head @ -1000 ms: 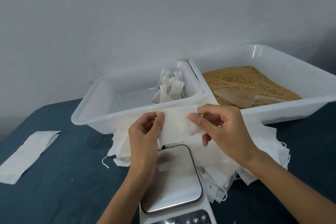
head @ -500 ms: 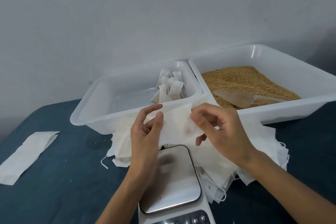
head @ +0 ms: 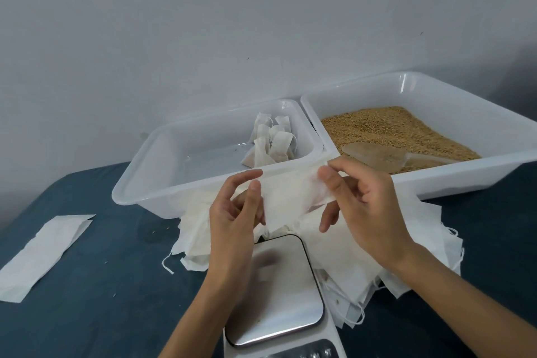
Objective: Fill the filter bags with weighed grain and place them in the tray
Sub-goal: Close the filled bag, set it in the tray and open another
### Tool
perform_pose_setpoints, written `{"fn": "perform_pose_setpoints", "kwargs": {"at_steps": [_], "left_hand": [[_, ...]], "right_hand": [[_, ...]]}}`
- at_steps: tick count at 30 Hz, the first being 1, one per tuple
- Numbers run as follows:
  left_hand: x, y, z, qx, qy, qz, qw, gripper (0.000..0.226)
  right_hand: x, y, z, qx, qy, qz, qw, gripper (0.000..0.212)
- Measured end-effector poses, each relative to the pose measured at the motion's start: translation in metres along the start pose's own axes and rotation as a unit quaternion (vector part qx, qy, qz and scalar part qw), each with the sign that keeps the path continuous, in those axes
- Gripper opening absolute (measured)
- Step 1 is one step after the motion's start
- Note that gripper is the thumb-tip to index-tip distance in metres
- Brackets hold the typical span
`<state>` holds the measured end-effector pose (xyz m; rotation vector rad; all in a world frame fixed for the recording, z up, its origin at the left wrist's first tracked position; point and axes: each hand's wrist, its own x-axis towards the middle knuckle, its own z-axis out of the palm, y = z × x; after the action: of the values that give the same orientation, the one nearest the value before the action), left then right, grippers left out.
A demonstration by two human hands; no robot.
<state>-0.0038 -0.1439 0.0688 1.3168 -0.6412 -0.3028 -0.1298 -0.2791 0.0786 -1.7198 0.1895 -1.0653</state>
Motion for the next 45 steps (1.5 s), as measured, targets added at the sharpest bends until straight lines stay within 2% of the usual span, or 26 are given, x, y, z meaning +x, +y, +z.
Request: {"fn": "perform_pose_setpoints", "kwargs": {"at_steps": [2,4,8,10,14,20,26,29,31,33,35,36,37,38,40,41,42,45], "left_hand": [[0.002,0.002,-0.002,0.033,0.016,0.045,0.998,0.015],[0.001,0.002,-0.004,0.11,0.009,0.112,0.987,0.019],[-0.007,-0.004,-0.001,0.313,-0.08,0.231,0.918,0.065],[-0.01,-0.009,0.004,0.348,-0.114,0.226,0.903,0.07],[-0.011,-0.011,0.003,0.34,-0.123,0.171,0.916,0.066],[-0.012,-0.013,0.002,0.37,-0.138,0.202,0.896,0.07],[-0.018,-0.01,0.008,0.365,-0.119,0.17,0.908,0.064],[-0.019,-0.008,0.009,0.337,-0.117,0.168,0.919,0.053],[-0.018,-0.006,0.009,0.285,-0.111,0.166,0.937,0.039],[-0.017,-0.002,0.009,0.245,-0.102,0.154,0.952,0.035],[-0.018,0.001,0.009,0.198,-0.109,0.12,0.967,0.035],[-0.019,0.001,0.01,0.171,-0.113,0.101,0.973,0.033],[-0.019,0.001,0.01,0.145,-0.116,0.084,0.979,0.032],[-0.019,0.0,0.01,0.123,-0.117,0.071,0.983,0.03],[-0.018,-0.001,0.011,0.086,-0.116,0.05,0.988,0.026],[-0.017,-0.002,0.011,0.071,-0.116,0.04,0.99,0.026],[-0.016,-0.003,0.011,0.059,-0.115,0.032,0.991,0.026],[-0.014,-0.004,0.009,0.037,-0.108,0.021,0.993,0.03]], "right_hand": [[0.002,-0.001,-0.002,-0.007,0.005,-0.001,1.0,0.02],[0.002,0.0,-0.003,-0.016,0.0,0.001,1.0,0.018],[0.0,0.003,0.001,-0.03,-0.018,-0.001,0.999,0.013],[-0.001,0.004,0.002,-0.03,-0.031,0.001,0.999,0.011],[0.0,0.008,0.003,-0.056,-0.085,-0.02,0.995,0.023],[-0.003,0.017,-0.001,-0.085,-0.165,-0.025,0.982,0.041],[-0.006,0.01,0.001,-0.067,-0.194,-0.031,0.978,0.059],[-0.005,0.0,0.001,-0.071,-0.214,-0.046,0.973,0.076],[-0.003,-0.008,-0.004,-0.058,-0.176,-0.071,0.98,0.067],[0.008,-0.015,-0.021,-0.051,-0.077,-0.099,0.991,0.045],[0.029,-0.015,-0.05,-0.111,0.016,-0.102,0.989,0.025],[0.043,-0.012,-0.069,-0.17,0.037,-0.085,0.981,0.017],[0.059,-0.007,-0.09,-0.259,0.025,-0.043,0.965,0.012],[0.073,-0.002,-0.11,-0.363,-0.017,0.019,0.931,0.016],[0.094,0.014,-0.141,-0.524,-0.137,0.147,0.828,0.04],[0.1,0.021,-0.15,-0.563,-0.185,0.186,0.784,0.044],[0.103,0.027,-0.155,-0.582,-0.217,0.207,0.756,0.042],[0.111,0.042,-0.159,-0.6,-0.249,0.214,0.729,0.03]]}}
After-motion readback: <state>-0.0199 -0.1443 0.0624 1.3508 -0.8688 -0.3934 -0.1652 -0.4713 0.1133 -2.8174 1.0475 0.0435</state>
